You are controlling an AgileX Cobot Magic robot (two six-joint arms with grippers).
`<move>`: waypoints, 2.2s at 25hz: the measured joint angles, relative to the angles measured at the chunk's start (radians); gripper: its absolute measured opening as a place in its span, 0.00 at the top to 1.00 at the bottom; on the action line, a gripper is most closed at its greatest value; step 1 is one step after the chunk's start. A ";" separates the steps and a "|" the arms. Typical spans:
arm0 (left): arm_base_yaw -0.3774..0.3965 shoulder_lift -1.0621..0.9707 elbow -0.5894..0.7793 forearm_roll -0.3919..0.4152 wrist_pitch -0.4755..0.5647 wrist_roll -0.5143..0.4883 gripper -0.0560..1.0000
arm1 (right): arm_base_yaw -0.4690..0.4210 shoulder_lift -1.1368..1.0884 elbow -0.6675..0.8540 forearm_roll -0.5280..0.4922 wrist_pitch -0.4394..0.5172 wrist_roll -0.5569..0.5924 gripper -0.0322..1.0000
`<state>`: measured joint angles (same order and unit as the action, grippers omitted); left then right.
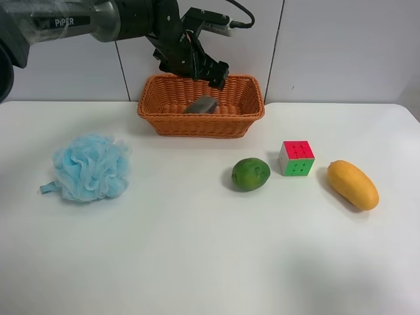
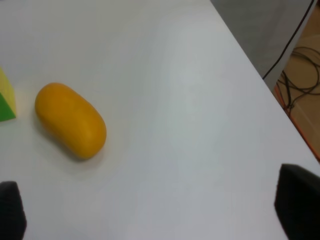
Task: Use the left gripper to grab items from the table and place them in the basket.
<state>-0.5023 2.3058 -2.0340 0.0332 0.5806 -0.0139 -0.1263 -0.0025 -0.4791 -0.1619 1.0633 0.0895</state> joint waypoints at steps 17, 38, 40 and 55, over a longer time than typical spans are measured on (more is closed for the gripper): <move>0.000 -0.238 -0.001 0.000 0.420 0.006 0.01 | 0.000 0.000 0.000 0.000 0.000 0.000 0.01; 0.112 -1.053 0.660 -0.199 0.586 0.187 0.01 | 0.000 0.000 0.000 0.000 0.000 0.000 0.01; 0.115 -1.169 0.784 -0.201 0.541 0.186 0.01 | 0.000 0.000 0.000 0.000 0.000 0.000 0.01; 0.115 -1.928 1.303 -0.139 0.482 0.149 0.01 | 0.000 0.000 0.000 0.000 0.000 0.000 0.01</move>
<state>-0.3877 0.3781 -0.7311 -0.1055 1.0625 0.1352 -0.1263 -0.0025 -0.4791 -0.1619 1.0633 0.0895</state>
